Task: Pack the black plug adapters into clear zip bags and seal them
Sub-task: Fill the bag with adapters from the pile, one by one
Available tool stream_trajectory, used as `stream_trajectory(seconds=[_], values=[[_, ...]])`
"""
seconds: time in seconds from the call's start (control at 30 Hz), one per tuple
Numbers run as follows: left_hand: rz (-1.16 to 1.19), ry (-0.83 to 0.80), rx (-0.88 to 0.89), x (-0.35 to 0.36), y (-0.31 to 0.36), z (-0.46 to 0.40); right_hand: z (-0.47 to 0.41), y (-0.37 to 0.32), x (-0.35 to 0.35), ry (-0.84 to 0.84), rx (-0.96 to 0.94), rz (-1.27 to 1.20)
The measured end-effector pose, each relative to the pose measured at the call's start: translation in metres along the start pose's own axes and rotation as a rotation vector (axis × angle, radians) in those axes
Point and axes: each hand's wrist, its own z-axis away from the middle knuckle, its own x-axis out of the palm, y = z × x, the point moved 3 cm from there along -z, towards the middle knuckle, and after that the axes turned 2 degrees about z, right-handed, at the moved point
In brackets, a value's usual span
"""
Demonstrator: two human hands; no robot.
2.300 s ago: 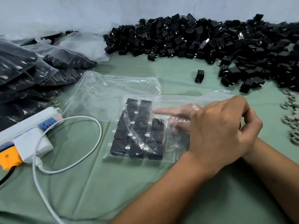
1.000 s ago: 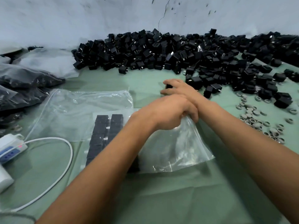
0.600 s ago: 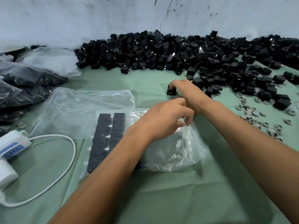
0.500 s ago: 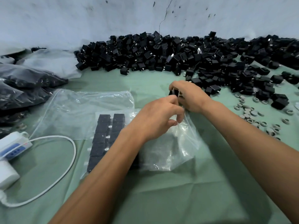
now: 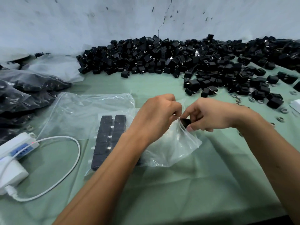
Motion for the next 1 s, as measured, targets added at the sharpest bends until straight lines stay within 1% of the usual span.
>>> stream_trajectory(seconds=[0.07,0.17,0.2,0.23,0.3,0.33,0.37,0.4,0.43,0.47,0.5,0.53,0.57,0.6,0.63,0.7,0.8,1.0], values=[[-0.041,0.021,0.040,-0.005,0.013,-0.003,-0.003,-0.010,0.007,-0.027,-0.047,-0.039],[-0.106,0.093,0.105,-0.013,0.033,-0.007,-0.001,-0.031,0.015,-0.081,-0.102,-0.258],[-0.116,0.106,0.114,-0.016,0.038,-0.008,-0.001,-0.034,0.017,-0.114,-0.096,-0.268],[-0.126,0.111,0.116,-0.018,0.042,-0.009,-0.005,-0.035,0.019,-0.145,-0.075,-0.235],[-0.161,0.127,0.127,-0.019,0.045,-0.012,-0.022,-0.036,0.042,-0.112,0.033,-0.153],[-0.164,0.142,0.139,-0.018,0.046,-0.012,-0.017,-0.029,0.057,-0.130,-0.017,-0.072],[-0.137,0.159,0.146,-0.018,0.046,-0.010,-0.012,-0.027,0.061,-0.031,-0.012,0.055],[-0.086,0.181,0.139,-0.019,0.043,-0.007,-0.013,-0.025,0.067,-0.035,-0.004,0.138],[-0.029,0.212,0.114,-0.021,0.038,-0.004,-0.022,-0.018,0.071,-0.004,-0.020,0.156],[0.023,0.255,0.067,-0.025,0.028,0.002,-0.033,-0.023,0.071,-0.018,-0.089,0.019],[0.069,0.306,-0.004,-0.030,0.013,0.009,-0.042,-0.036,0.062,-0.057,-0.048,-0.161],[0.098,0.358,-0.103,-0.035,-0.006,0.017,-0.043,-0.042,0.053,-0.124,-0.044,-0.288],[0.102,0.403,-0.220,-0.039,-0.026,0.026,-0.044,-0.040,0.051,-0.162,-0.085,-0.359],[0.094,0.438,-0.344,-0.042,-0.047,0.035,-0.051,-0.041,0.053,-0.160,-0.101,-0.387],[0.085,0.463,-0.460,-0.045,-0.066,0.045,-0.054,-0.040,0.053,-0.114,-0.101,-0.391],[0.083,0.478,-0.612,-0.046,-0.096,0.061,-0.065,-0.037,0.062,-0.054,-0.110,-0.378],[0.094,0.409,-0.670,-0.044,-0.119,0.076,-0.069,-0.038,0.059,-0.015,-0.069,-0.420],[0.180,0.309,-0.646,-0.035,-0.131,0.081,-0.078,-0.041,0.060,-0.020,-0.050,-0.461]])
